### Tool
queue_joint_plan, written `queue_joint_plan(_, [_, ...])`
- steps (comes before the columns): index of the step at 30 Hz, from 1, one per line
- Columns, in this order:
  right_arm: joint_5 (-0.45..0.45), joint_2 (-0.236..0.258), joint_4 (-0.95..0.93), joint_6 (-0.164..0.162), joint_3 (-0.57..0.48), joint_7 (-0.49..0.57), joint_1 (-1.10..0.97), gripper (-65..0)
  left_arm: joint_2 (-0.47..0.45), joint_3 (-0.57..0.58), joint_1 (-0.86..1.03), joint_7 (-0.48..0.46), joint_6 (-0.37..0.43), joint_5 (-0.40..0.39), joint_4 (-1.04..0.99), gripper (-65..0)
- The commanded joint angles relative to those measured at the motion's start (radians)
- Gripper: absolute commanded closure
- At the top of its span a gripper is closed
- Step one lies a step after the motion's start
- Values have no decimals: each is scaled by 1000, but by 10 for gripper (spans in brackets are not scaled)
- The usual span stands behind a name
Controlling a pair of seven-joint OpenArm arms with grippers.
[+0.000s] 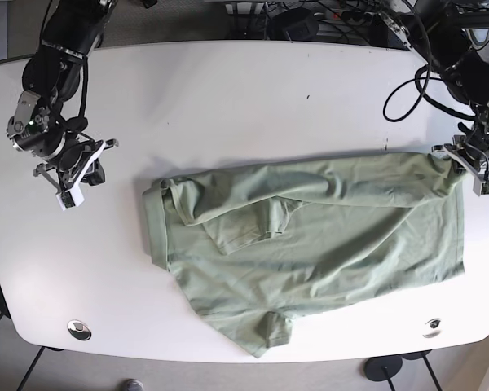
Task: Fold the T-shirt properly
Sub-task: 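Grasp the shirt's side edges with both grippers and lift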
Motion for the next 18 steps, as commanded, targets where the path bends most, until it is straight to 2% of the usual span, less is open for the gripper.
queue_joint_plan(1, [25, -13, 23, -3, -5, 22, 17, -60, 3, -2, 23, -57, 2, -18, 40, -4])
queue_joint_plan(2, [25, -17, 11, -6, -20, 24, 26, -116, 3, -1, 32, -58, 2, -18, 43, -4])
queue_joint_plan(3, [27, -17, -15, -6, -74, 24, 51, -220, 3, -4, 36, -60, 2, -16, 40, -4])
queue_joint_plan(5, [27, -16, -44, -7, -157, 27, 85, -360, 2, -5, 36, -60, 2, -15, 40, -4])
queue_joint_plan(7, [25, -17, -64, -7, -232, 36, 124, -439, 2, -5, 36, -60, 2, -12, 42, -4])
queue_joint_plan(10, [25, -17, -164, -9, -306, 80, 181, -411, 2, -5, 36, -60, 2, -10, 42, -4])
queue_joint_plan(13, [27, -13, -348, -9, -335, 126, 236, -366, 0, -4, 36, -60, 2, -10, 42, -4])
queue_joint_plan(15, [27, -11, -376, -1, -358, 134, 236, -365, -1, -5, 36, -61, 2, -10, 42, -4])
queue_joint_plan(18, [25, -16, -393, -7, -404, 143, 229, -363, -1, -5, 36, -61, 2, -10, 42, -4])
